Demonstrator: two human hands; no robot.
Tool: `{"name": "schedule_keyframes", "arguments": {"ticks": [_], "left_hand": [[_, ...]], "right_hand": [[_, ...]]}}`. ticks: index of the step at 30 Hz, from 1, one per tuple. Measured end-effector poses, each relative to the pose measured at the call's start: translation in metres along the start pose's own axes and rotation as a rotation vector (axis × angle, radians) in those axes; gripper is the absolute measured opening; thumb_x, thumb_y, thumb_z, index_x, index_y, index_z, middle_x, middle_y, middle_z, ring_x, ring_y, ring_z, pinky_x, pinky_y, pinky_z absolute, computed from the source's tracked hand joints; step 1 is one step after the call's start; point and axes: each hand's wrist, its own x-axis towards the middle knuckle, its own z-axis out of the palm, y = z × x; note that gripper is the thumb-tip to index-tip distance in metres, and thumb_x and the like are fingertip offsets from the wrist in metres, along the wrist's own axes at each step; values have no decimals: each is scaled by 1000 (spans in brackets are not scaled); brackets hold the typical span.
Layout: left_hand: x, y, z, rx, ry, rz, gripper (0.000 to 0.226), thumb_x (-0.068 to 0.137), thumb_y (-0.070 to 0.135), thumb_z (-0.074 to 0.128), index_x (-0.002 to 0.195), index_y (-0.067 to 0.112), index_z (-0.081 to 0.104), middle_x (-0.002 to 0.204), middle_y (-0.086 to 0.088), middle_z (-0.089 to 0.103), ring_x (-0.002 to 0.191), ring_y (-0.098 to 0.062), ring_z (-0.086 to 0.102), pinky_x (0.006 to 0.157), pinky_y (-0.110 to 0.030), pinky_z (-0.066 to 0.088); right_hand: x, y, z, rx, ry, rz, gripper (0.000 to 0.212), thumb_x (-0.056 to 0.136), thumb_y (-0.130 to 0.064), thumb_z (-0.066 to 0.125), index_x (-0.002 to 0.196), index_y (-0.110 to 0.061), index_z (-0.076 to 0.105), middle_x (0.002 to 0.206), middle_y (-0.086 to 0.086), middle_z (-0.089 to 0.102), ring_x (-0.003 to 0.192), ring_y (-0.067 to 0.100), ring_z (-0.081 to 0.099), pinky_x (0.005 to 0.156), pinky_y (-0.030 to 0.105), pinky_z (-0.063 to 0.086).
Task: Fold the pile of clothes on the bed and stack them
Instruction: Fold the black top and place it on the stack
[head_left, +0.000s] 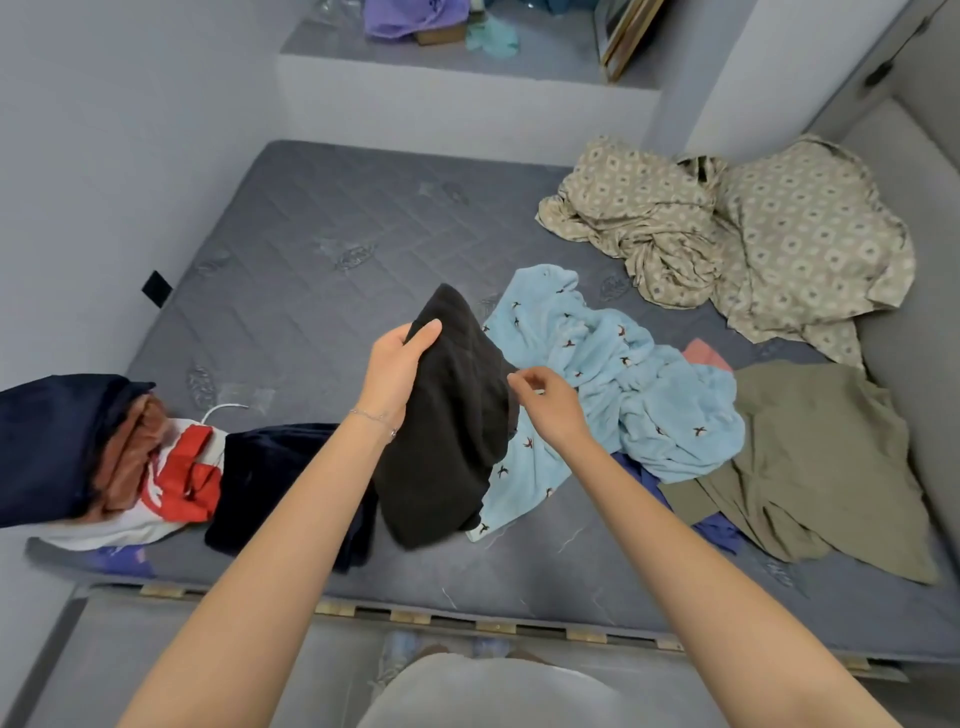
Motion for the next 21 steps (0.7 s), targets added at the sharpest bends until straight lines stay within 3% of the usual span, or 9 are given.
{"name": "schedule_keyframes", "arguments": {"ticks": [4,8,11,14,16,18,21], "left_hand": [[13,-14,10,128,-57,-24,34,96,28,60,103,-5,66,95,-12,69,87,-19,63,92,-42,52],[15,-26,10,199,-223,-29,24,100,24,53,99,9,71,92,0,74,84,-8,68,77,-21,53],[19,-33,-4,261,-347,-54,24,102,23,49,103,11,70,93,3,73,84,-5,67,75,-14,50],[32,-44,-26,337,-491,-82,28,104,23,46,120,11,65,111,0,70,102,-7,65,89,-16,49],[42,-48,-42,348,-575,-147,39,103,23,47,141,17,51,125,3,63,115,-6,59,102,-22,44],[50,-48,-60,370,-602,-205,47,103,23,47,149,27,37,118,4,58,110,-3,57,103,-22,41],[58,-51,-90,392,-602,-242,39,105,24,42,142,32,45,115,7,63,109,-8,59,97,-23,44]], "right_hand": [[4,-23,11,199,-50,17,30,100,-46,45,112,-21,59,108,-4,64,97,16,65,87,30,53],[15,-42,29,350,-153,156,56,98,-62,34,122,-18,59,113,1,68,103,17,66,87,34,55],[22,-45,44,346,-150,214,60,94,-66,40,117,-15,63,109,4,70,103,18,66,85,34,56],[27,-46,69,331,-41,250,56,90,-62,52,96,-8,65,91,8,69,91,23,68,93,45,54],[26,-46,87,362,50,286,45,95,-53,52,85,-10,62,83,7,66,86,24,66,93,48,52],[25,-43,103,420,100,318,38,100,-42,49,79,-13,59,83,8,64,86,25,64,91,47,51],[25,-41,123,419,171,350,37,102,-33,47,69,-16,45,74,7,51,73,22,54,80,51,49]]}}
